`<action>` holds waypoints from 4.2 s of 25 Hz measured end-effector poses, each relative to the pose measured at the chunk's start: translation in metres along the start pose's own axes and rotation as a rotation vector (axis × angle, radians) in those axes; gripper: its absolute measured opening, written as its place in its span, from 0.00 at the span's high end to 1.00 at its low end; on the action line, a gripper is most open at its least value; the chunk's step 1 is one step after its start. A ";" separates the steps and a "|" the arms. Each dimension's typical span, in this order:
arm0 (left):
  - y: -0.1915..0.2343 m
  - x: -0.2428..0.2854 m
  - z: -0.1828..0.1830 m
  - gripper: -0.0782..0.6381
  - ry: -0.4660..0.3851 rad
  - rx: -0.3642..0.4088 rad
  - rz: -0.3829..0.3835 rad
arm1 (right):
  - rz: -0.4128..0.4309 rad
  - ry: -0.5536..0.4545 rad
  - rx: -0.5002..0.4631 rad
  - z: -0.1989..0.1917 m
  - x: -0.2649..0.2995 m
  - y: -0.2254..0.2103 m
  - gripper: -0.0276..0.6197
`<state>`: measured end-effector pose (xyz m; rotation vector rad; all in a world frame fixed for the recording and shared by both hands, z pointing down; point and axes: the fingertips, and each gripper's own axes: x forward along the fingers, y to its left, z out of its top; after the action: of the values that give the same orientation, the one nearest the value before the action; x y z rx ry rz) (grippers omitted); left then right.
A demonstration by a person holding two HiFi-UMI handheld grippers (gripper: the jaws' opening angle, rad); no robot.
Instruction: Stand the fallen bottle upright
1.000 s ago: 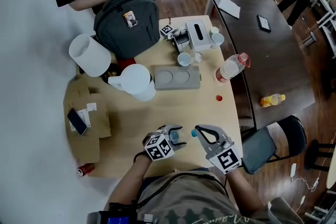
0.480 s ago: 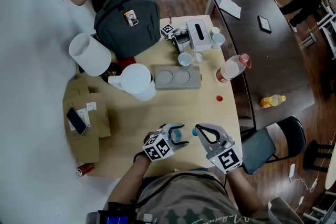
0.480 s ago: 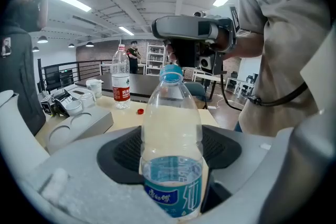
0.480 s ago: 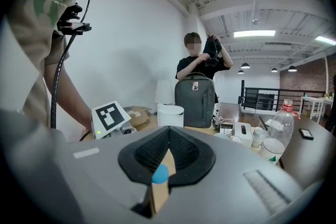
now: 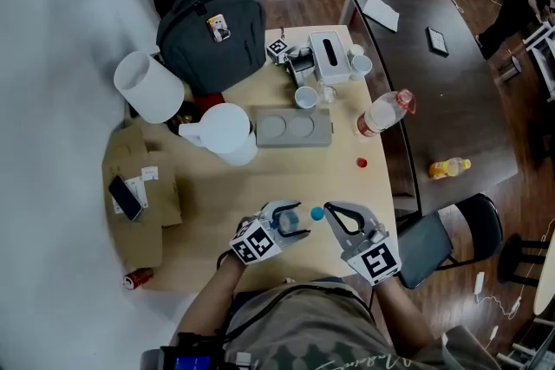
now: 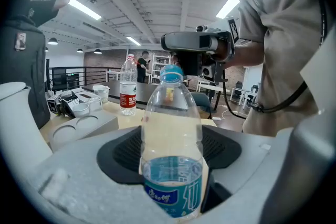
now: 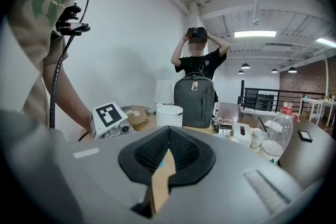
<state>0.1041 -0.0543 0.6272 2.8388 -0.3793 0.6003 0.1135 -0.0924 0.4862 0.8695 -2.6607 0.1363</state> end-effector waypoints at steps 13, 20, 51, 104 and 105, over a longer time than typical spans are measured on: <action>-0.009 -0.018 0.028 0.44 -0.201 0.003 -0.064 | -0.015 -0.017 -0.019 0.008 -0.002 0.000 0.95; -0.003 -0.027 0.034 0.44 -0.249 -0.015 -0.044 | -0.021 -0.012 -0.015 0.007 -0.002 0.002 0.95; 0.008 -0.045 0.028 0.44 -0.406 0.062 -0.035 | -0.046 0.095 -0.175 0.031 -0.015 0.056 0.95; -0.009 -0.065 -0.019 0.44 -0.400 0.065 -0.101 | 0.144 0.366 0.003 -0.039 0.074 0.110 0.68; -0.010 -0.066 -0.019 0.44 -0.398 0.069 -0.101 | 0.152 0.367 0.009 -0.039 0.074 0.111 0.69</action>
<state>0.0421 -0.0269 0.6150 3.0149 -0.2792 0.0242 0.0034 -0.0359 0.5502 0.5780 -2.3772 0.3135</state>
